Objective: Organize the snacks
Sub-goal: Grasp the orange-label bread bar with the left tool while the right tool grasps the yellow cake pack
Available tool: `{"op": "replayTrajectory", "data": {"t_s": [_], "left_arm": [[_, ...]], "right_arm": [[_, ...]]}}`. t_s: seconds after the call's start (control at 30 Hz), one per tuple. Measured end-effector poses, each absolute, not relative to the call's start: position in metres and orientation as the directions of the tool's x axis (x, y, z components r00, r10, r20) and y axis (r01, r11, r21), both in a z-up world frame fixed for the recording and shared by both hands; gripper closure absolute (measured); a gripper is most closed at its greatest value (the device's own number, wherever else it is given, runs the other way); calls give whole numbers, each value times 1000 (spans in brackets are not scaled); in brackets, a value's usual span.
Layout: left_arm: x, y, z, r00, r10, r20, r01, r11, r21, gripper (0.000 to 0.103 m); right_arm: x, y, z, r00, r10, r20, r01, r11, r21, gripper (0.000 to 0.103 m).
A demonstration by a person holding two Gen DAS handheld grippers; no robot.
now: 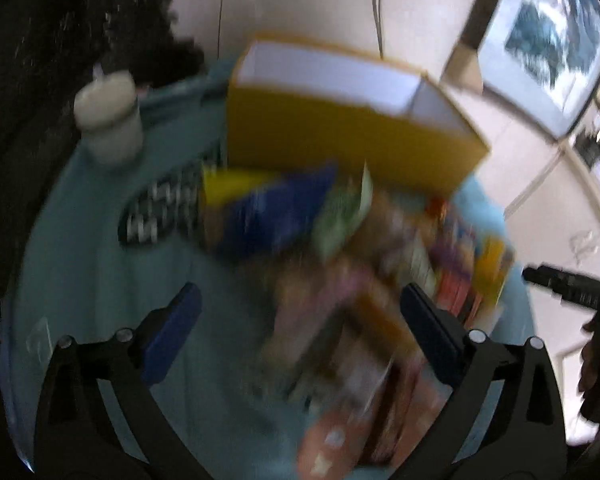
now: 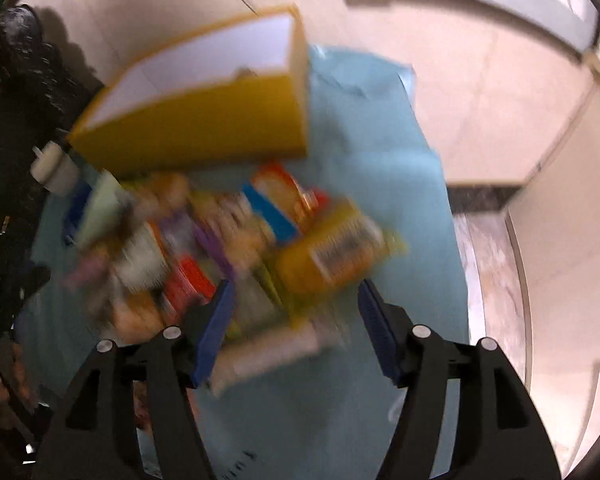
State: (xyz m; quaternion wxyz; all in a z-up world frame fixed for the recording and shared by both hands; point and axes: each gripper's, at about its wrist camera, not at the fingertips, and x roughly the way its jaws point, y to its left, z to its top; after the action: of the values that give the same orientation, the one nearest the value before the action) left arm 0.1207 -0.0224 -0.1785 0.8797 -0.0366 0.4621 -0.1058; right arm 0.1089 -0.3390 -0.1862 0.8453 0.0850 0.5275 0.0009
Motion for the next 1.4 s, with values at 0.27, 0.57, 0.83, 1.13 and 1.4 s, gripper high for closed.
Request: {"op": "replayTrajectory", "data": {"t_s": [0.27,0.57,0.83,1.13,1.4], "left_arm": [[86,-71,-199,519,-239,-821,304,949,-85,2],[119,-122,-216,501,-221,-837,287,955,-80,2],[133,-123,-251,440,-166,-882,209,975,-79,13],[130,-119,-254,393,-294,-871,278,941,-192,66],[117,-86,-241,414,-361,-836,250,928,-277,73]], "right_arm": [[101,-349,-203,415,73,-907,131,982,139,38],[114,-350,-200,430,50,-901,107,989,106,38],[140,-369,-223,383,89,-920,200,964,176,38],[162,-341,-229,405,123,-906,81,982,169,81],[131,-347,-214,448,209,-869,36,967,251,100]]}}
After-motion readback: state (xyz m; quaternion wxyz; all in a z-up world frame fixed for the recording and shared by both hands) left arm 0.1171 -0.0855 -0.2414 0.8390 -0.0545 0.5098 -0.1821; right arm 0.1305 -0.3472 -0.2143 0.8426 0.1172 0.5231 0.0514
